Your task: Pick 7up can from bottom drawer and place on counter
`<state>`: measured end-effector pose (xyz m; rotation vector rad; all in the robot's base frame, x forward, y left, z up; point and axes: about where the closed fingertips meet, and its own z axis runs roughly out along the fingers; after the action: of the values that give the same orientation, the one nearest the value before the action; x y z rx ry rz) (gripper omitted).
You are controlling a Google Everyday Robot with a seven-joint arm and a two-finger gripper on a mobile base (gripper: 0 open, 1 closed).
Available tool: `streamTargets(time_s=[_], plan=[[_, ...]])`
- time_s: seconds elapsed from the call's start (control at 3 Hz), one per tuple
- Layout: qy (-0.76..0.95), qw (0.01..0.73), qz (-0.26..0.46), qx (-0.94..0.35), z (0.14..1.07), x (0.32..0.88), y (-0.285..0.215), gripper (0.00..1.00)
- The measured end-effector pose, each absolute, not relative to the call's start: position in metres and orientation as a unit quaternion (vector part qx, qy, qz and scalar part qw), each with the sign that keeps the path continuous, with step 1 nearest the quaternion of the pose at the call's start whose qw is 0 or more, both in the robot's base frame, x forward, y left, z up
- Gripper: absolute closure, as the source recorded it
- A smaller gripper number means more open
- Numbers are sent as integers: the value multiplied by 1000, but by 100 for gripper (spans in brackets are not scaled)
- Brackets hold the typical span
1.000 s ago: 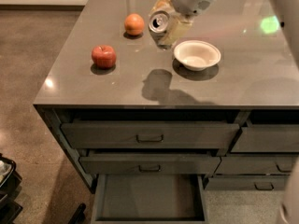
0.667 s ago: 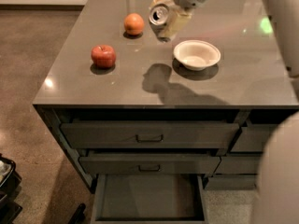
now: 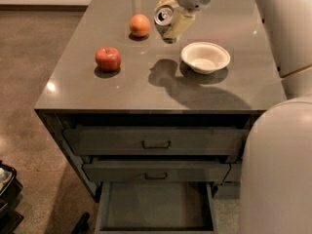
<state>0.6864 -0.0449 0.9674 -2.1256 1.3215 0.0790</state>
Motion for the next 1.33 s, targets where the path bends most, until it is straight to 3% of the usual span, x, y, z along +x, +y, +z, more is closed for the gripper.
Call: streamTargets(time_s=[0.33, 1.33], plan=[[500, 318, 28, -805, 967, 690, -41, 81], [520, 343, 47, -781, 938, 694, -41, 11]])
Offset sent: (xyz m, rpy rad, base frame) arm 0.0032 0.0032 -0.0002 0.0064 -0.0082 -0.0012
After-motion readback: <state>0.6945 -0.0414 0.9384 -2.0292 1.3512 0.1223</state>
